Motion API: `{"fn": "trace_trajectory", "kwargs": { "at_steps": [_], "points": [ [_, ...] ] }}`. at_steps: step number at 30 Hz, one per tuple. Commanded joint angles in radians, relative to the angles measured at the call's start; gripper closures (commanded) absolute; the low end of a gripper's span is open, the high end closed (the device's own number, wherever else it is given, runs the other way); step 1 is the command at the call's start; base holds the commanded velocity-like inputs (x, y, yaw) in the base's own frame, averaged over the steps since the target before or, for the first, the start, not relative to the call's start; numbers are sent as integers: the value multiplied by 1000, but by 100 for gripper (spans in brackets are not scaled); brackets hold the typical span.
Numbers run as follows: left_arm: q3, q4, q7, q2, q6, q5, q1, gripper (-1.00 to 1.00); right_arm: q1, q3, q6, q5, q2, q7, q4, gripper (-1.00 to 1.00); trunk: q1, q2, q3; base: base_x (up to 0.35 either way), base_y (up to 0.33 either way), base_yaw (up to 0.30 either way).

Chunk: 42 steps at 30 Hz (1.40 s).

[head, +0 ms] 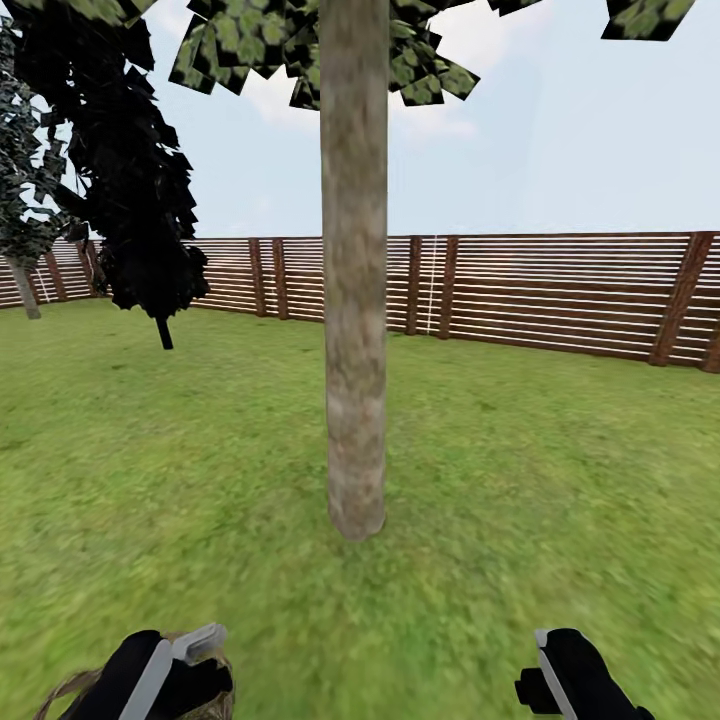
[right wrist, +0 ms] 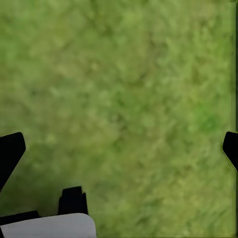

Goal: Take the three Easter eggs out of the wicker basket on the lawn in the garden, then place them on the lawn next to a single tree (choose any tree) so that all three eggs are next to the same tree and none are left in the basket.

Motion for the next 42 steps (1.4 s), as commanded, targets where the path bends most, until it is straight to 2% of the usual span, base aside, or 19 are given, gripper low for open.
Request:
{"fn": "trace_trajectory", "kwargs": {
  "at_steps": [1, 4, 6, 7, 10, 12, 15, 21, 26, 42],
  "points": [
    [0, -1, 9, 1, 5, 11, 0, -100, -1, 1, 4, 4, 0, 1, -1, -100, 0, -1, -1, 252, -228, 0],
    [0, -3, 8, 4, 6, 11, 0, -100, -1, 0, 4, 4, 0, 1, -1, -100, 0, -1, -1, 259, -224, 0],
    [0, -8, 8, 14, 9, 10, 0, -100, -1, 0, 4, 4, 0, 1, -1, -100, 0, -1, -1, 274, -207, 0],
    [-2, -11, 2, 89, 11, 11, 0, -100, -1, 0, 4, 4, -1, 1, -1, -100, 0, -1, -1, 283, -196, 0],
    [-2, -5, -36, 128, 12, 10, 0, -100, -1, 0, 4, 4, -1, 1, -1, -100, 0, -1, -1, 285, -193, 0],
    [-3, -1, -86, 160, 12, 9, 0, -100, -1, 0, 4, 4, -1, 1, -1, -100, 0, -1, -1, 287, -184, 0],
    [-8, 2, -125, 183, 11, 7, 0, -100, -1, 2, 4, 5, 0, 1, -1, -100, 0, -1, -1, 290, -176, 0],
    [-9, 5, -132, 192, 10, 2, 0, -100, -1, 3, 4, 5, 1, 1, -1, -100, 0, -1, -1, 143, -84, 0],
    [-10, 42, -132, 204, 8, -7, 0, -100, -1, 4, 4, 5, 2, 1, -1, -100, 0, -1, -1, 15, -9, 0],
    [-10, 45, -135, 210, 9, -9, 0, -100, -1, 3, 1, 0, 2, 4, 0, -100, 0, -1, -1, 0, 0, 0]
  ]
}}
